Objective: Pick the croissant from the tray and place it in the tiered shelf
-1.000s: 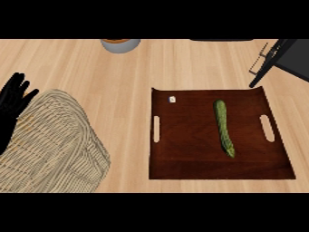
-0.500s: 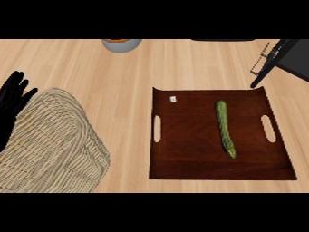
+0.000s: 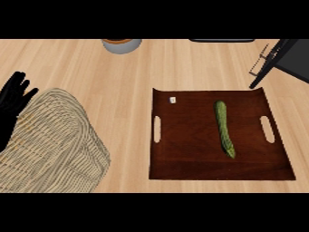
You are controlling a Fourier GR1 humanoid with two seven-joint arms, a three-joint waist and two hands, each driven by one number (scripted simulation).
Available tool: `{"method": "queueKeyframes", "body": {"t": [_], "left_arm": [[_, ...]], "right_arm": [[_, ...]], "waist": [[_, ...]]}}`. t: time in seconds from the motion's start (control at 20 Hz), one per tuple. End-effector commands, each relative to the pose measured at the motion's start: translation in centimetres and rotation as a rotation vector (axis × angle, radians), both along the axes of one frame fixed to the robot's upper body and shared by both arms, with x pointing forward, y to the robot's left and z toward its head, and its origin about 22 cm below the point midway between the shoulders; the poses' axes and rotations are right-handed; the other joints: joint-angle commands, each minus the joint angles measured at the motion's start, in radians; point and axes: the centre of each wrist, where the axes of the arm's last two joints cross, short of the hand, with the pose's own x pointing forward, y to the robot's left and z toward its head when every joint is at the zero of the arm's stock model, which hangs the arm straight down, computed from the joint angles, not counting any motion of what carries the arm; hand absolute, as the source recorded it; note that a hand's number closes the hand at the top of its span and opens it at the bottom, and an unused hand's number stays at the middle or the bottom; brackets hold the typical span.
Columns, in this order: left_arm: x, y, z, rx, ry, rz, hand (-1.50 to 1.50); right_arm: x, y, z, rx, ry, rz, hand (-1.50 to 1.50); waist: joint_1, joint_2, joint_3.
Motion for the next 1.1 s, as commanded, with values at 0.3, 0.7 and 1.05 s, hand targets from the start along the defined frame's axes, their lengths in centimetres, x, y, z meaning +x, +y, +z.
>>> {"method": "queueKeyframes", "body": {"t": [0.3, 0.7, 1.05], "left_arm": [[-3.3, 1.3, -6.2, -0.017, 0.244, 0.11, 0.0], [-4.2, 2.7, -6.0, -0.005, 0.261, 0.121, 0.0], [-4.3, 2.8, -5.9, -0.004, 0.261, 0.16, 0.0]], "right_arm": [[0.0, -2.4, 1.0, 0.263, -0.162, 0.057, -1.5], [-2.8, -5.1, 3.1, 0.374, -0.385, 0.098, -1.5], [-9.4, -8.6, 7.1, 0.37, -0.437, 0.059, -1.5]], "waist": [[-0.012, 0.016, -0.025], [-0.03, 0.009, -0.025], [-0.075, -0.001, -0.025]]}}
